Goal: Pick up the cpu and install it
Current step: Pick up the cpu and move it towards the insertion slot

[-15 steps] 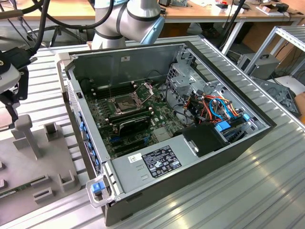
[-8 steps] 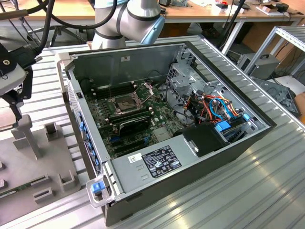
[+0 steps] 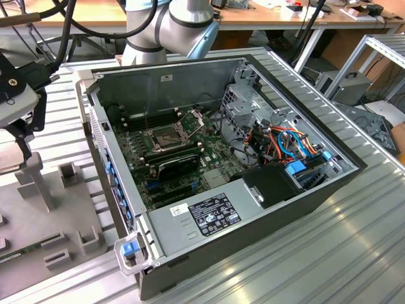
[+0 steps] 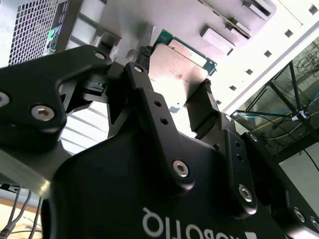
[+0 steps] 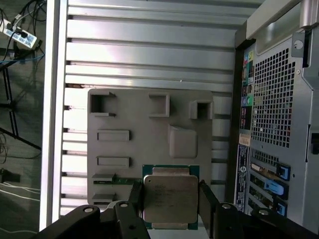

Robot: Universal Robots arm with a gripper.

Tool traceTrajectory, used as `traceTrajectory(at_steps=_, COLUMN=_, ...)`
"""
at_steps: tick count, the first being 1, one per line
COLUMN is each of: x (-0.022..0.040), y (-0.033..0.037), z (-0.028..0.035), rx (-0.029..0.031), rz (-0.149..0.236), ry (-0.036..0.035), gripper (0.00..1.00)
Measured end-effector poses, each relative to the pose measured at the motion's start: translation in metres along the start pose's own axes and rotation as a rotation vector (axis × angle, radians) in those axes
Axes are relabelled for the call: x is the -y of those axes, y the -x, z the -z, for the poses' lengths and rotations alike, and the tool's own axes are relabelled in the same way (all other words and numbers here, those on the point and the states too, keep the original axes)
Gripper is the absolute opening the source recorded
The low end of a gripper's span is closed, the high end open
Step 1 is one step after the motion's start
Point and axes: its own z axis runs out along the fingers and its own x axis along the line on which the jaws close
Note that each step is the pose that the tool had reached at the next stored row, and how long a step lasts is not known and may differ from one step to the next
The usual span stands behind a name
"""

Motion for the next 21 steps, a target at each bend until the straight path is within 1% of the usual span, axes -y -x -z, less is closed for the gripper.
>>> traceTrajectory(at_steps=3, x=0.0002, y=0.0035, z=-0.0001, rx=0.0001, rz=0.000, ry=0.0000, gripper=0.55)
traceTrajectory(at_steps=4, x=0.0003, y=0.0052, z=-0.0001, rx=0.0001, rz=0.000, ry=0.0000, gripper=0.55)
traceTrajectory(at_steps=5, x=0.0005, y=0.0086, z=-0.0001, rx=0.0001, rz=0.000, ry=0.0000, gripper=0.55)
traceTrajectory(at_steps=11, x=0.0009, y=0.0166, z=-0.0001, rx=0.0001, rz=0.000, ry=0.0000, gripper=0.55)
traceTrajectory(at_steps=21, x=0.0019, y=0.0352, z=-0.0002, rx=0.0000, rz=0.000, ry=0.0000, gripper=0.55)
